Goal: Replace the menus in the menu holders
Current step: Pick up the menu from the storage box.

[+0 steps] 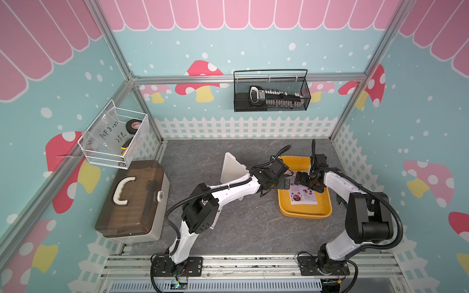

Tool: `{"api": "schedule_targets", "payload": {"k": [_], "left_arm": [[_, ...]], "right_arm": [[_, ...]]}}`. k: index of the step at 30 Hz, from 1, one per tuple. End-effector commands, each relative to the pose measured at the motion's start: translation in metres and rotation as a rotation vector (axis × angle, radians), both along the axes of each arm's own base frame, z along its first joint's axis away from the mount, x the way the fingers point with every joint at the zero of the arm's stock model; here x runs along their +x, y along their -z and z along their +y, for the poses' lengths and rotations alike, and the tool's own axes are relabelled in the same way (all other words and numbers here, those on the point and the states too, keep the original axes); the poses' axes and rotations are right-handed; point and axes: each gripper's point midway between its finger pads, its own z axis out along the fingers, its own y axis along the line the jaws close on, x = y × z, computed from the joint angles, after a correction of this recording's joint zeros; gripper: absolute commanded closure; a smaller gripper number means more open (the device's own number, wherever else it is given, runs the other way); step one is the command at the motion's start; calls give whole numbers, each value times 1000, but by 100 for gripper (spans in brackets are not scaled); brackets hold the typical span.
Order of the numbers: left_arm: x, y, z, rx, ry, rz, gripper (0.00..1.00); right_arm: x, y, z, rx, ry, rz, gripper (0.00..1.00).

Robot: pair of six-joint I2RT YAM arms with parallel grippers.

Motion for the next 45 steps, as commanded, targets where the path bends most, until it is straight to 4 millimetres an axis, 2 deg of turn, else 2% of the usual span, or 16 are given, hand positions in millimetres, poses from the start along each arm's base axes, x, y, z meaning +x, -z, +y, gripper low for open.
{"api": "schedule_targets", "payload": {"k": [1, 6, 13, 17, 25, 34, 42, 45], "left_arm": [[4, -2, -5, 2, 41, 1, 0], [8, 1, -5, -15, 67, 7, 0], [8, 5, -10, -38, 110, 27, 1], [8, 4, -14, -60, 146, 36, 0], [3, 9, -25, -136, 264, 121, 1], [9, 9, -22, -147, 247, 140, 0], [24, 8, -10, -95, 191, 111, 1], [32, 5, -7, -74, 175, 87, 1]], "right_arm": [[13, 5, -12, -23, 6, -8, 1], [16, 14, -19, 3, 11, 0, 1], [18, 26, -17, 35, -17, 25, 1], [15, 36, -4, 112, -68, 44, 1], [-3, 37, 30, 293, -146, 42, 2], [-17, 42, 64, 343, -209, 87, 3], [-12, 48, 76, 359, -217, 92, 3], [-8, 44, 79, 366, -227, 73, 3]]}}
